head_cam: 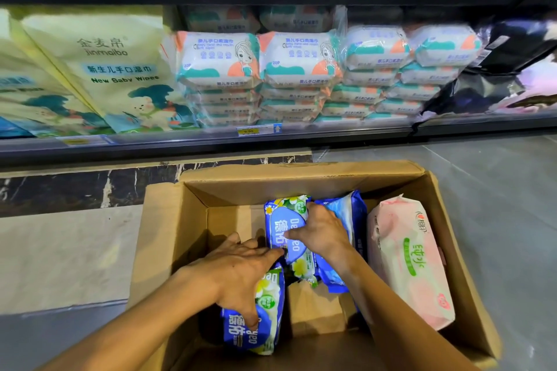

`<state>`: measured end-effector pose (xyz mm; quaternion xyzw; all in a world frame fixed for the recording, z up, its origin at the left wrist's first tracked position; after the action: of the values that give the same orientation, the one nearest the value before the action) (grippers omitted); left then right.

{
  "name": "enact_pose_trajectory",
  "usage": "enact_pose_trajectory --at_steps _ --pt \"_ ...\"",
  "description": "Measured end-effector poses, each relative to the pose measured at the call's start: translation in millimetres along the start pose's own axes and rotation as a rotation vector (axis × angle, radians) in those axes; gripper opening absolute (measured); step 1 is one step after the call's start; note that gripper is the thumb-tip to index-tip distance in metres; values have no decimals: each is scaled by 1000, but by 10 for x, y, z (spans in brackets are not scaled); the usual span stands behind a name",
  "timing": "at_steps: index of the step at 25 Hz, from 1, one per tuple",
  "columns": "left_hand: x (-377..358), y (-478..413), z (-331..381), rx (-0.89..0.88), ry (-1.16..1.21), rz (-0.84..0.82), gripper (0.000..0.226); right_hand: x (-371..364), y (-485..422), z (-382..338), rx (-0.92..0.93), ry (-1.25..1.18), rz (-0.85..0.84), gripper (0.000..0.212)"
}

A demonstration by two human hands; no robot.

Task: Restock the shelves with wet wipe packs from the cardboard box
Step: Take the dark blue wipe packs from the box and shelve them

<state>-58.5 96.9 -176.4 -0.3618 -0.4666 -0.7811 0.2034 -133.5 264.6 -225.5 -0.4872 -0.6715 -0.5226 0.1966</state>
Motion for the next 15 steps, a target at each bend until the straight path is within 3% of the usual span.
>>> enact_pose_trajectory --at_steps 6,15 --pt "-49 97 -62 -45 -10 42 111 -95 115 2 68 -16 25 84" --pt "104 259 -9 -8 -7 111 109 -189 292 -107 115 49 14 88"
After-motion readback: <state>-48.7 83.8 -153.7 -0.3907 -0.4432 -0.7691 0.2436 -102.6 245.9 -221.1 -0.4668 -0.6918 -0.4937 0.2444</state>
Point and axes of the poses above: each hand's wrist, its own y-axis away from the middle knuckle, its own x-axis out of the back of the hand, z = x × y, the point moved 1 cm from there along -y, towards the middle knuckle, and after that the axes turned 7 degrees about z, right-handed, at the moved point
